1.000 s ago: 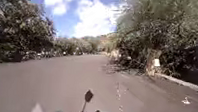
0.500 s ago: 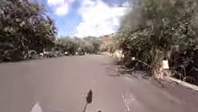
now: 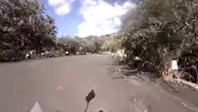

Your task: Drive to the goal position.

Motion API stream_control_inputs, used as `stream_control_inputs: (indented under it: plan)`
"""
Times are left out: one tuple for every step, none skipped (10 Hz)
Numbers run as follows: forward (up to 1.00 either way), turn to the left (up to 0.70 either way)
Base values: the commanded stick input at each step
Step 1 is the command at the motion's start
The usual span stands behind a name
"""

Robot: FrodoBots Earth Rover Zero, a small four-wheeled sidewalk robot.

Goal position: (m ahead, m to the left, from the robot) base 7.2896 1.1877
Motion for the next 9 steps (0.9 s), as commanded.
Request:
stream_control_inputs:
  plan:
    - [0.7,-0.01]
    - [0.7,-0.22]
    - [0.7,-0.26]
    - [0.7,-0.31]
    - [0.7,-0.33]
    - [0.7,-0.34]
    - [0.7,-0.35]
    - [0.7,-0.32]
    - [0.7,-0.29]
